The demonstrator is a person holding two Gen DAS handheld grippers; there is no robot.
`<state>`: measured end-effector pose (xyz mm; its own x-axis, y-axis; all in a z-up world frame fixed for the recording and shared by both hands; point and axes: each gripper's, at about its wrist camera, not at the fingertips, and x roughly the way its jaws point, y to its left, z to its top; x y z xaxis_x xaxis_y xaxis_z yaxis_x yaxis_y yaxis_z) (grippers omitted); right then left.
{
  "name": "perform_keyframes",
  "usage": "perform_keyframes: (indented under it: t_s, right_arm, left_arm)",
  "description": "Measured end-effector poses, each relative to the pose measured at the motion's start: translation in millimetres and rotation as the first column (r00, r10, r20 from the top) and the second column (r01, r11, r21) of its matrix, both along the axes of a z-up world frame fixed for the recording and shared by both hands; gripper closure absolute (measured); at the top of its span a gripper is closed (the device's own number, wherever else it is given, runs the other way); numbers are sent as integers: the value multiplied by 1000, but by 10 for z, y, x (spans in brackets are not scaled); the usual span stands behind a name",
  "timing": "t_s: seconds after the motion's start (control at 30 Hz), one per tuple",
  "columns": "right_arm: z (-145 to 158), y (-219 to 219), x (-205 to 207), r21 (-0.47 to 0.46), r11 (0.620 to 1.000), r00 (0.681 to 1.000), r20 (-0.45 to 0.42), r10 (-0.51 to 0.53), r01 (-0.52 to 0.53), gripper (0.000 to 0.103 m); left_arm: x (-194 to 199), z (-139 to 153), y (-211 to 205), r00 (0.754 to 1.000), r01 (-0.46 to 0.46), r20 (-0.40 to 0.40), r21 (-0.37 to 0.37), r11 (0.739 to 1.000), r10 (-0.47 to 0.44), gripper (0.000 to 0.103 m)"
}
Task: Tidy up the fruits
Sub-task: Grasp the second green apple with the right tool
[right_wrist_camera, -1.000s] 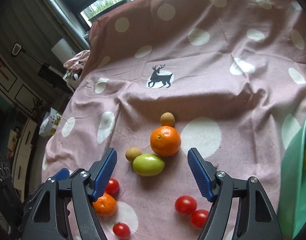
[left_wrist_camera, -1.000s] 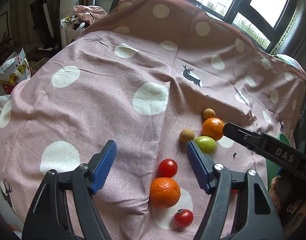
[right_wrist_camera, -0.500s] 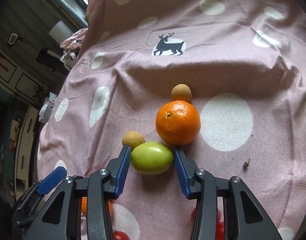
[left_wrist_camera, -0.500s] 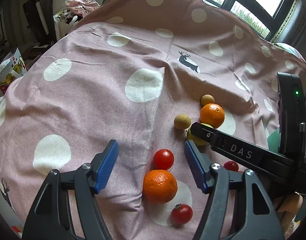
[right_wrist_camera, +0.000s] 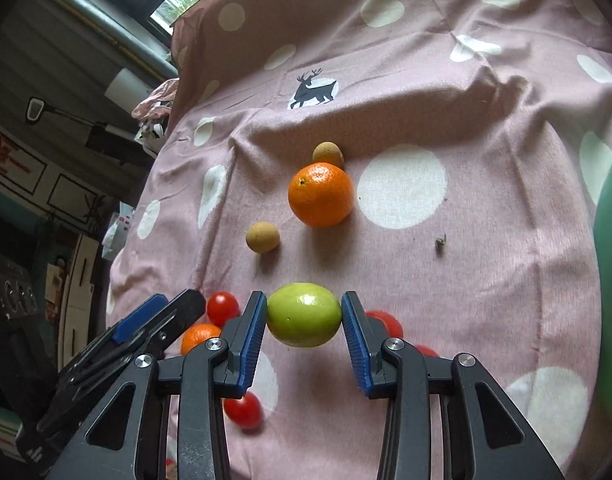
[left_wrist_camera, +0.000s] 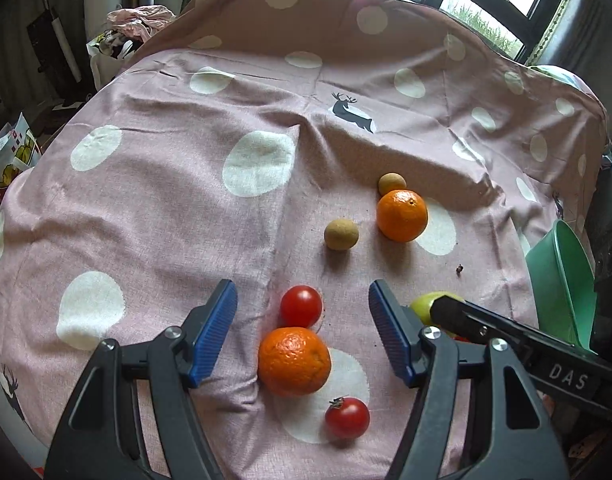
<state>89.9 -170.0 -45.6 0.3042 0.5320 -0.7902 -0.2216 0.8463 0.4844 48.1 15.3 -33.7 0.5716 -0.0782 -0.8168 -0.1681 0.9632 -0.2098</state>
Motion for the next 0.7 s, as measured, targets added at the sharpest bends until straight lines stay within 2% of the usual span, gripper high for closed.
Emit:
perform_keyframes:
  t_s: [0.13,0.3,0.53,0.7]
  right_arm:
    - [-48,-71,-168,5,1000,1000,-28,10,-9,63]
    - [-157,-91,-121,-30,1000,997,-78,3,-6,63]
    - [-226,-246,-70,28,998,991,-125,-43,47,63]
    - [-216,-381,-59,51,995,989,-123,-84,91,63]
  left_arm:
    - [-5,-16,-90,1000,26,-4,15,1000,-26,36]
    - [-7,-30,-169,999,49,-10,11,999,-49,36]
    - [-2,-66,-275,996,78,-33,0,997,-78,36]
    - [-32,-54,-368,995,101,-21,19,995,-100,36]
